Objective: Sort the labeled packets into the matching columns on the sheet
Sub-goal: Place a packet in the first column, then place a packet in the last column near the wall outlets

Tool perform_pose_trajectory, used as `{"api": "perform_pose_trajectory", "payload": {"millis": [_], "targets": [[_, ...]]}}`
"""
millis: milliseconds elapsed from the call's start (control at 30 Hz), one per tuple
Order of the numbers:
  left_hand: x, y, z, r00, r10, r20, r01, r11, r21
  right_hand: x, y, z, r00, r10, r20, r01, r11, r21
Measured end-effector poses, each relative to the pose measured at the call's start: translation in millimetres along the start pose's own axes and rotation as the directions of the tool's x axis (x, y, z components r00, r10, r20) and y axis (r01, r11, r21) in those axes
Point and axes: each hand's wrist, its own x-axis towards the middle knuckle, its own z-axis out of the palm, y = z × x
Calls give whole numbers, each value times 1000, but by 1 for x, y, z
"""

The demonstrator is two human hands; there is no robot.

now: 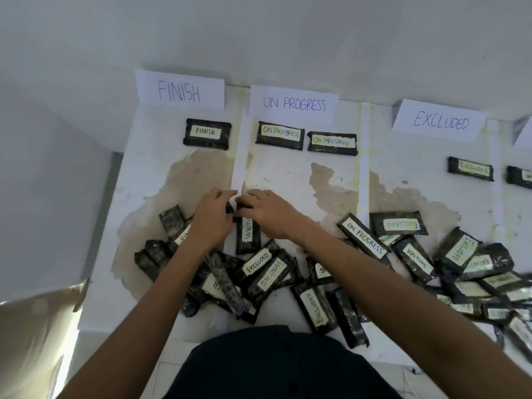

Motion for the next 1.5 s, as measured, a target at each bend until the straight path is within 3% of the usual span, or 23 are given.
{"api": "perform_pose_trajectory", "payload": {"millis": [133,267,400,633,967,1500], "targets": [[-23,-7,5,999,13,-40,-16,998,-60,3,5,-4,993,-116,32,119,973,-195],[-26,-7,2,998,46,-32,-47,998,-44,7,10,-12,981,-182,74,196,882,-429],[-28,2,-2,998,55,-13,-55,998,-29,1,5,-13,975,-146,165,210,846,-490],[-25,35,-7,991,128,-29,-128,992,-13,-59,23,-29,977,202,68,-184,960,-209],[-12,146,25,951,299,82,-299,954,-14,-189,78,-45,858,514,-31,-514,856,-47],[26,386,171,833,489,260,-495,868,-44,-434,212,-46,593,800,-95,-798,599,67]]}}
